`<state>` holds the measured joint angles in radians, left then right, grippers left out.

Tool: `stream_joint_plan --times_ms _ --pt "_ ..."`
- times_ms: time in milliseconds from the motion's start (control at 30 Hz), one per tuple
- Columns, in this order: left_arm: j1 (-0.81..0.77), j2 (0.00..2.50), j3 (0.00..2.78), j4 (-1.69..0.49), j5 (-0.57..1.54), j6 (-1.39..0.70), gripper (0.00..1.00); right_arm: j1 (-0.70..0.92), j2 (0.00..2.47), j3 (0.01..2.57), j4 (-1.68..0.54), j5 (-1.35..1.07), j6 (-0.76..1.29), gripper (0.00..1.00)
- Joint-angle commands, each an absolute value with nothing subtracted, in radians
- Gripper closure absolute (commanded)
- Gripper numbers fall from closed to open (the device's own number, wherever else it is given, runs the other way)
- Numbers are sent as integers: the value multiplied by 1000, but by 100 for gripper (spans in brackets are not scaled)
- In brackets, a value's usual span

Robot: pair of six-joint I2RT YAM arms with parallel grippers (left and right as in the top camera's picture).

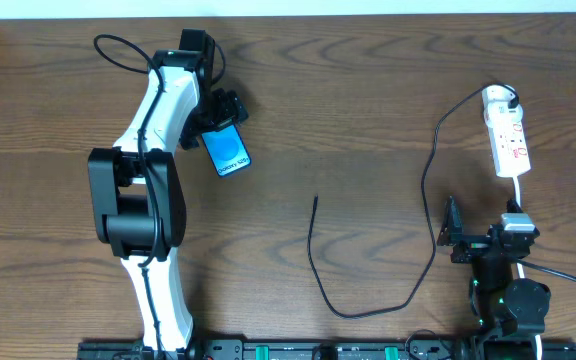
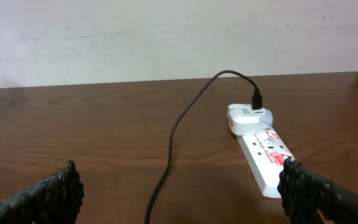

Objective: Plug charger to phone and switch on socket
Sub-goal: 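Lower the left gripper and close it on the phone's sides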

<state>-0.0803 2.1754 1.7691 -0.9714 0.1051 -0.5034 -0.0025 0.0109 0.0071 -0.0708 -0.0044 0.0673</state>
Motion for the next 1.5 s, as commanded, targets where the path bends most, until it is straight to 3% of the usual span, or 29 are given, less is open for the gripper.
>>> stream_joint_plan --times_ms 0,1467 --pt "-80 2210 1782 -966 93 -522 2 15 6 6 -76 -10 59 1" --pt "-91 2247 1712 -887 78 -530 2 15 6 6 -76 -10 59 1"
